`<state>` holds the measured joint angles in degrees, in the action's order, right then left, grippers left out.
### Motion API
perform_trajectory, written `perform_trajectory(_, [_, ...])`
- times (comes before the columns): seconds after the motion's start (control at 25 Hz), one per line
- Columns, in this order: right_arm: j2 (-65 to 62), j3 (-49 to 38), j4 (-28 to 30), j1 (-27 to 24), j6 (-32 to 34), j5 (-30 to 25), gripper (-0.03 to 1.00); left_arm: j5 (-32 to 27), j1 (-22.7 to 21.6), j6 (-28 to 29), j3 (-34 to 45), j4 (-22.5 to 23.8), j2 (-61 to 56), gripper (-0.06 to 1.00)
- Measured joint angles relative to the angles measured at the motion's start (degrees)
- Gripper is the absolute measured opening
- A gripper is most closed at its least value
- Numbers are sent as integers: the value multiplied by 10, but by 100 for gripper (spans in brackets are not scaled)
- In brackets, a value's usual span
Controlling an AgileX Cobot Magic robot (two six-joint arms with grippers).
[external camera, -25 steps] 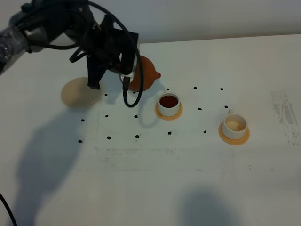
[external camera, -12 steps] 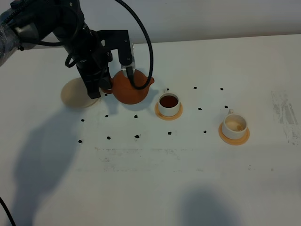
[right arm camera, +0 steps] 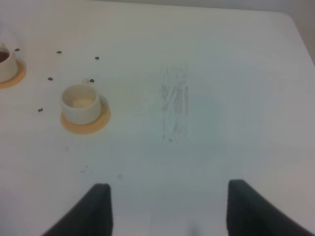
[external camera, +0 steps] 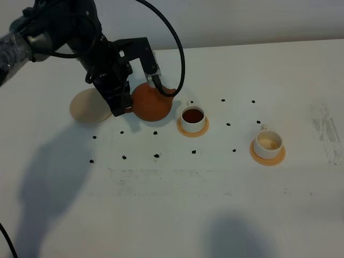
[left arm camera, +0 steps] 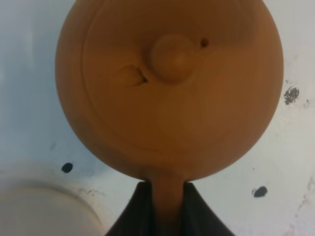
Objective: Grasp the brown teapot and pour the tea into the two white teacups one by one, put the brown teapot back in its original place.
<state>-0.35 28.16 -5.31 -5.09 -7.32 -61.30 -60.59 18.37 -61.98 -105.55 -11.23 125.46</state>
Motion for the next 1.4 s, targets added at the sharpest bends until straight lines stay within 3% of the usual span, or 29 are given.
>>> perform_trajectory(0.4, [0,0,0,0,0,0,52,63,-3,10,0,-1,54,10])
perform_trajectory(1.4, [0,0,0,0,0,0,52,68,-1,10,-14,-5,6,10])
